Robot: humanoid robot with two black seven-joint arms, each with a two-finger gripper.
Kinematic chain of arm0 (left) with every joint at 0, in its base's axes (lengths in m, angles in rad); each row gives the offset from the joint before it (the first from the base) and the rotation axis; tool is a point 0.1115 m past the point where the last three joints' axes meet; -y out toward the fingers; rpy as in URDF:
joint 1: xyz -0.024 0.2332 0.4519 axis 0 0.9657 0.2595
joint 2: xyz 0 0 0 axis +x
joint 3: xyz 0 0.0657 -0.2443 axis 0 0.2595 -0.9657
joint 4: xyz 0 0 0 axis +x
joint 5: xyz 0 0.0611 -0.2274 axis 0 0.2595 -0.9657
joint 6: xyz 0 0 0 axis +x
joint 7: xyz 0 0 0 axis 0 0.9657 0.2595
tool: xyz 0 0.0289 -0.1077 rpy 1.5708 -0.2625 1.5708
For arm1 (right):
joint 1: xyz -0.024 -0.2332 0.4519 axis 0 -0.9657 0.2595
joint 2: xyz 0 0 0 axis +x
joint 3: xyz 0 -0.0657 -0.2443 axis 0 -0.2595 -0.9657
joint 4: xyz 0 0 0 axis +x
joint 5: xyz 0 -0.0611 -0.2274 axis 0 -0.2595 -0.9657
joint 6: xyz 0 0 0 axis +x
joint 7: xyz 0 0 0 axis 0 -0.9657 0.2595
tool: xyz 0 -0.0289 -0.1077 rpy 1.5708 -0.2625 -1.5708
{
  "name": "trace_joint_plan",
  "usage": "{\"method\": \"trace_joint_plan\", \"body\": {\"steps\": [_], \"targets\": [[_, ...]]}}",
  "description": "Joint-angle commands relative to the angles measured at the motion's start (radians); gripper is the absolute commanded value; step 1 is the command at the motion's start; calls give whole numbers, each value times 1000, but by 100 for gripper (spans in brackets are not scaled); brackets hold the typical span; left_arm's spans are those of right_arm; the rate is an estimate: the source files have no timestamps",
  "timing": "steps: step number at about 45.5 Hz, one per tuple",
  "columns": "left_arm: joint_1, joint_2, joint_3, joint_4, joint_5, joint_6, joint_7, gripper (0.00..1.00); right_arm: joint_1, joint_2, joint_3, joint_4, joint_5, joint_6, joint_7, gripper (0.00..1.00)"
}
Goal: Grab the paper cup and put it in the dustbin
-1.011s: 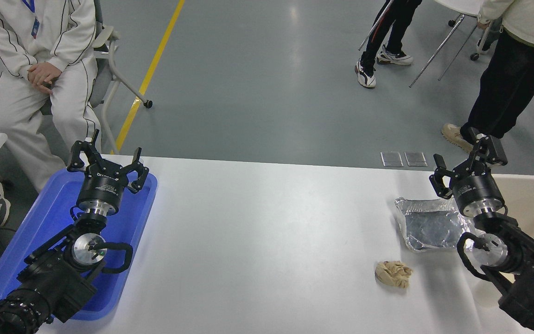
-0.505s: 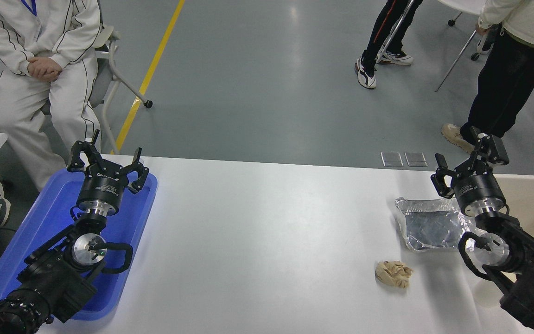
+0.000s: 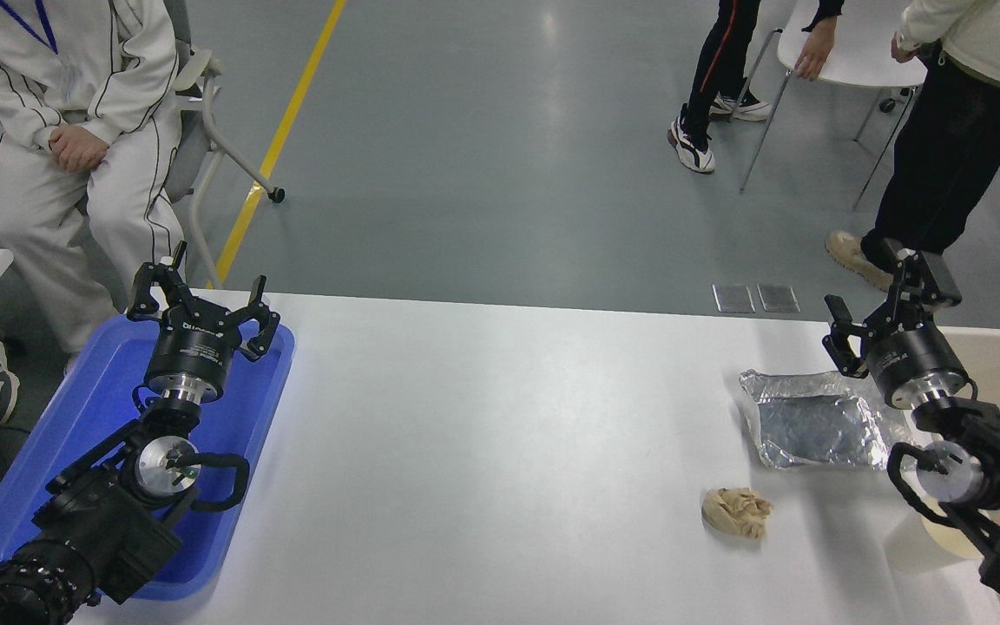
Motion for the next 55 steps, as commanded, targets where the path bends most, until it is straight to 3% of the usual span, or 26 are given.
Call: {"method": "trace_joint_plan", "body": {"steps": [1, 12, 29, 38, 47, 55], "targets": [[0, -1, 0, 0, 0, 0, -1, 100, 112, -87, -272, 1, 2, 6, 0, 100], [0, -1, 0, 0, 0, 0, -1, 100, 244, -162, -551, 7, 2, 9, 0, 100], [0, -1, 0, 0, 0, 0, -1, 100, 561, -174, -1237, 32, 0, 9, 0, 100], [0, -1, 0, 0, 0, 0, 1, 100, 804, -168, -1599, 174, 0, 9, 0, 100], [0, -1, 0, 0, 0, 0, 1, 100, 971, -154, -1775, 291, -14, 10, -1, 100], [0, -1, 0, 0, 0, 0, -1, 100, 1169, -67, -2024, 409, -24, 70, -1, 100]]}}
